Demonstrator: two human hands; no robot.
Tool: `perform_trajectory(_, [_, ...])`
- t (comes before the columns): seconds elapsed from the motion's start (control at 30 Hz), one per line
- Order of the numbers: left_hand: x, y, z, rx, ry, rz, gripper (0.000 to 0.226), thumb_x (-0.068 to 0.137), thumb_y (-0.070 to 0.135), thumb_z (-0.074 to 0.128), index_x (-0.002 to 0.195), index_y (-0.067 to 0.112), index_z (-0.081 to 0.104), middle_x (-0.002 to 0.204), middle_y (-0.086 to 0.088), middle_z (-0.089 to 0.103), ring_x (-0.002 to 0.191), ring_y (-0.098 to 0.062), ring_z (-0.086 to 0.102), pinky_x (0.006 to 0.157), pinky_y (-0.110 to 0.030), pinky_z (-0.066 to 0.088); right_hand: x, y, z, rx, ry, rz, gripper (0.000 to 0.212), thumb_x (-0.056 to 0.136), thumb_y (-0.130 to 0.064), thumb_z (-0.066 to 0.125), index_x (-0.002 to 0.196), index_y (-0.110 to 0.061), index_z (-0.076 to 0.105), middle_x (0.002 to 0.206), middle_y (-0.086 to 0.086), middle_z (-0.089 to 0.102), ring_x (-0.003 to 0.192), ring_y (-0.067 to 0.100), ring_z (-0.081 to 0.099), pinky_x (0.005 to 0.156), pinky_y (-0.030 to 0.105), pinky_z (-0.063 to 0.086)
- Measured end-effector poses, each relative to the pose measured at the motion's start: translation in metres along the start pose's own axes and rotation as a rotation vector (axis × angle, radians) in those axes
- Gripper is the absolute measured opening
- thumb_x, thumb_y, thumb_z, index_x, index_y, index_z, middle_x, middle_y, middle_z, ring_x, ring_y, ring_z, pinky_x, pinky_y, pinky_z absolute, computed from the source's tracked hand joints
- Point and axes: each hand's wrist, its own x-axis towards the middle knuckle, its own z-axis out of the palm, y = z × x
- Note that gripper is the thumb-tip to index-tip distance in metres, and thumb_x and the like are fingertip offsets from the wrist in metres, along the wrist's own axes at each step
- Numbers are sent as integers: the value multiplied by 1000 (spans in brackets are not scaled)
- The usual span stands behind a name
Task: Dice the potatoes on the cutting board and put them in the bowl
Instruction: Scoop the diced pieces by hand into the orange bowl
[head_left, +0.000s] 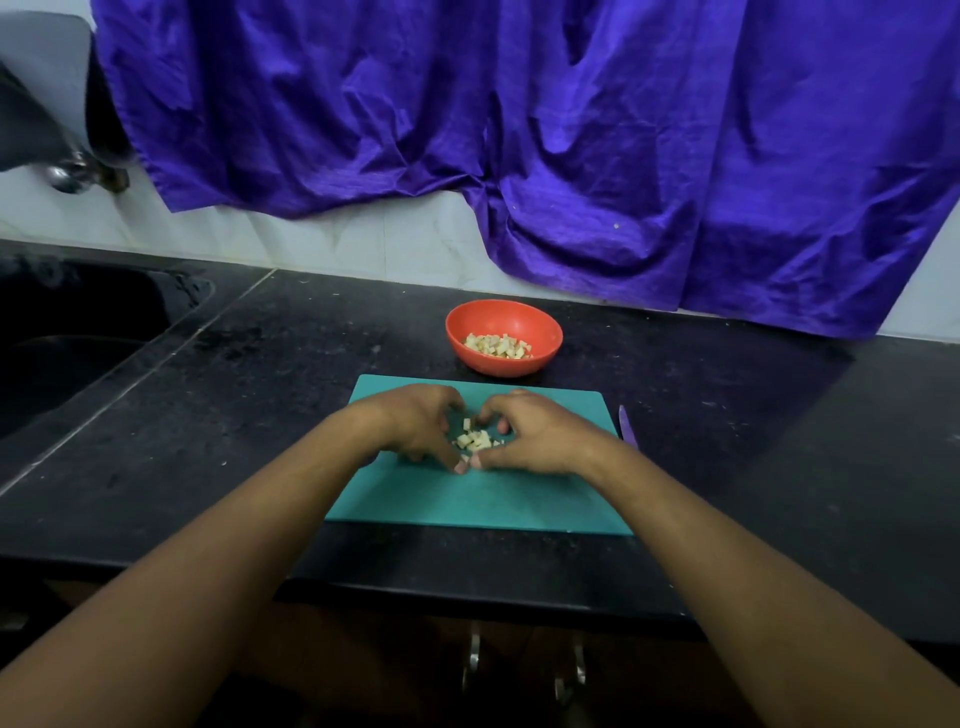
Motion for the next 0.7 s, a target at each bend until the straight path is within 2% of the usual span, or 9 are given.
perform_trajectory(0.07, [3, 1, 1, -77, 55, -10, 84, 77, 28, 90, 148, 19, 45, 105, 1, 61, 90, -18, 66, 68, -27, 57, 1, 0, 1, 82, 68, 29, 48, 82, -42, 84, 122, -24, 64, 103, -6, 58, 94, 13, 60, 78, 29, 51])
perform_trajectory(0.1, [4, 0, 1, -85, 74, -12, 81, 78, 28, 89, 147, 19, 48, 104, 0, 61, 89, -18, 66, 66, -26, 57, 1, 1, -1, 161, 67, 58, 47, 83, -36, 84, 123, -23, 63, 102, -6, 58, 91, 13, 60, 70, 25, 50])
perform_trajectory(0.2, [5, -2, -1, -73, 107, -15, 69, 79, 25, 88, 140, 18, 56, 106, 0, 61, 87, -17, 66, 65, -24, 58, -6, 2, -12, 351, -10, 187, 59, 82, -27, 87, 133, -22, 56, 105, -4, 56, 87, 11, 61, 59, 24, 51])
perform_trajectory(0.33, [6, 5, -2, -62, 115, -36, 52, 80, 17, 87, 127, 19, 65, 107, 1, 61, 89, -18, 68, 70, -26, 61, -7, -5, -17, 223, -71, 263, 65, 83, -18, 86, 139, -17, 54, 108, -6, 54, 90, 16, 65, 64, 29, 58])
perform_trajectory(0.4, [9, 13, -1, -88, 114, -43, 37, 81, 9, 85, 113, 18, 71, 106, -2, 66, 92, -19, 70, 75, -29, 63, -2, -15, -13, 199, -74, 270, 54, 86, -8, 80, 135, -13, 58, 110, 0, 57, 84, 20, 69, 71, 35, 63])
perform_trajectory(0.5, [16, 25, 3, -100, 97, -53, 31, 80, 1, 82, 106, 17, 75, 104, -5, 72, 89, -20, 73, 75, -31, 64, 6, -31, -8, 179, -82, 300, 32, 91, 1, 68, 120, -9, 61, 106, 9, 65, 74, 22, 73, 69, 33, 63])
perform_trajectory(0.6, [19, 30, 5, -183, 91, -89, 32, 80, -6, 80, 105, 14, 76, 101, -7, 74, 88, -21, 74, 73, -29, 64, 11, -36, -7, 318, -56, 366, 23, 89, 6, 67, 110, -3, 64, 95, 11, 67, 81, 26, 76, 67, 33, 64])
perform_trajectory(0.7, [17, 26, 9, -350, 119, -105, 26, 81, -11, 76, 95, 11, 75, 91, -8, 74, 83, -20, 73, 64, -25, 61, 12, -29, -6, 627, -13, 426, 27, 86, 16, 64, 107, -1, 59, 97, 12, 65, 84, 24, 72, 70, 35, 65])
